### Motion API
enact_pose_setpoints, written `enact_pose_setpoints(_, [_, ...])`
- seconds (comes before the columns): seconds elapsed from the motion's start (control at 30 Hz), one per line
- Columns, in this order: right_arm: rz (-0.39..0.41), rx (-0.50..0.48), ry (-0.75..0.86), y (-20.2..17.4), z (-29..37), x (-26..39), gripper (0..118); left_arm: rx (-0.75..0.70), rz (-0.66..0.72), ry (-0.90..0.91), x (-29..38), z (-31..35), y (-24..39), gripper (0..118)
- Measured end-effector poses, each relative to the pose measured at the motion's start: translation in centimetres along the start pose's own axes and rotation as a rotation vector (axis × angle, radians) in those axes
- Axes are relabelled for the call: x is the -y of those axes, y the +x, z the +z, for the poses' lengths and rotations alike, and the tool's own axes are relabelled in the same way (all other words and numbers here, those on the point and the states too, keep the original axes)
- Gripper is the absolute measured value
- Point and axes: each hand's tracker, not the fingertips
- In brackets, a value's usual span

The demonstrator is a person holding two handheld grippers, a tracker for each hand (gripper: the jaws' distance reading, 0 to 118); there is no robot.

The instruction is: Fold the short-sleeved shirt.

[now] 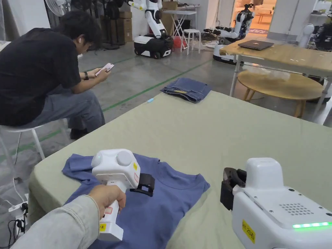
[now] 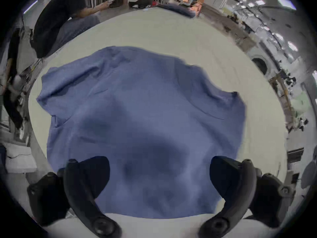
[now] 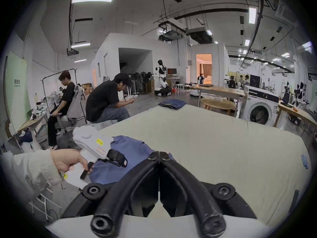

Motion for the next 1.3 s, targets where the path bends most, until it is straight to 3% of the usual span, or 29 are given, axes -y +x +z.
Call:
enact_pose_setpoints(0.17, [0.008, 0.018, -0.020, 0.6, -0.3, 0.5, 0, -0.029, 0.006, -0.057, 0.4, -5.0, 0.6, 111])
enact_pose_setpoints(0.2, [0.008, 0.020, -0.023, 0.7, -0.3, 0.5, 0, -0.100, -0.110, -0.045, 0.4, -4.9, 1.1, 95])
enact_pose_setpoints(0.23, [0.011, 0.026, -0.024, 0.9, -0.2, 0.6, 0, -0.130, -0.164, -0.018, 0.7, -3.8, 1.5, 70])
enact_pose_setpoints(0.3, [0.013, 0.032, -0.018, 1.1, 0.4, 0.6, 0, -0.035, -0.127, 0.064, 0.5, -2.2, 1.7, 0])
enact_pose_setpoints(0.4, [0.000, 0.040, -0.003, 1.7, 1.2, 0.4, 0, 0.086, -0.103, 0.030, 1.2, -1.6, 1.9, 0])
enact_pose_setpoints(0.47, [-0.028, 0.047, 0.023, 2.5, 2.4, 0.2, 0, 0.042, -0.121, 0.060, 1.2, -3.2, 2.6, 0])
enact_pose_setpoints(0.6, [-0.046, 0.097, 0.058, 4.7, 5.1, -0.1, 0, 0.328, -0.104, 0.078, 2.9, -2.1, 9.0, 0])
enact_pose_setpoints(0.77, [-0.091, 0.222, 0.125, 8.5, 10.3, -0.3, 0, 0.486, -0.477, 0.076, 6.7, -0.5, 26.4, 0])
enact_pose_setpoints(0.97, [-0.145, 0.396, 0.186, 13.8, 17.7, 0.4, 0, 0.813, -0.747, 0.011, 18.7, 2.0, 45.0, 0])
enact_pose_setpoints(1.13, [-0.181, 0.506, 0.192, 17.1, 22.7, 2.6, 0, 0.935, -1.023, -0.072, 29.6, 1.1, 53.9, 0])
enact_pose_setpoints(1.23, [-0.199, 0.556, 0.176, 18.7, 24.8, 3.8, 0, 0.954, -1.028, -0.208, 35.1, -0.1, 55.8, 0])
enact_pose_setpoints(1.3, [-0.219, 0.579, 0.177, 19.5, 26.1, 4.6, 0, 0.920, -1.040, -0.190, 36.5, -1.5, 55.5, 0])
